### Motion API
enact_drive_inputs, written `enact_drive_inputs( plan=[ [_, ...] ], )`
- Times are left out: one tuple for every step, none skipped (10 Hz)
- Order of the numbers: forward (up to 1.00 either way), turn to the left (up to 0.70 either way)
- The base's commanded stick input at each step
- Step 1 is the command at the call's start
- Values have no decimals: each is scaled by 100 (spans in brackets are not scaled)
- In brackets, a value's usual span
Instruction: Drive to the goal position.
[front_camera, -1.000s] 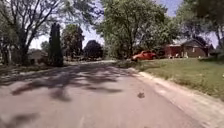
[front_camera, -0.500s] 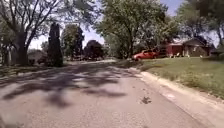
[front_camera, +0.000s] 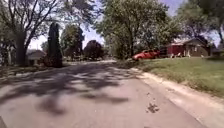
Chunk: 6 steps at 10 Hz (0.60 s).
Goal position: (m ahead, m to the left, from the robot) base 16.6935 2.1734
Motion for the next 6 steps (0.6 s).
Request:
enact_drive_inputs(
  plan=[
    [50, 0],
    [50, 0],
    [50, 0],
    [50, 0],
    [50, 0],
    [50, 0]
  ],
)
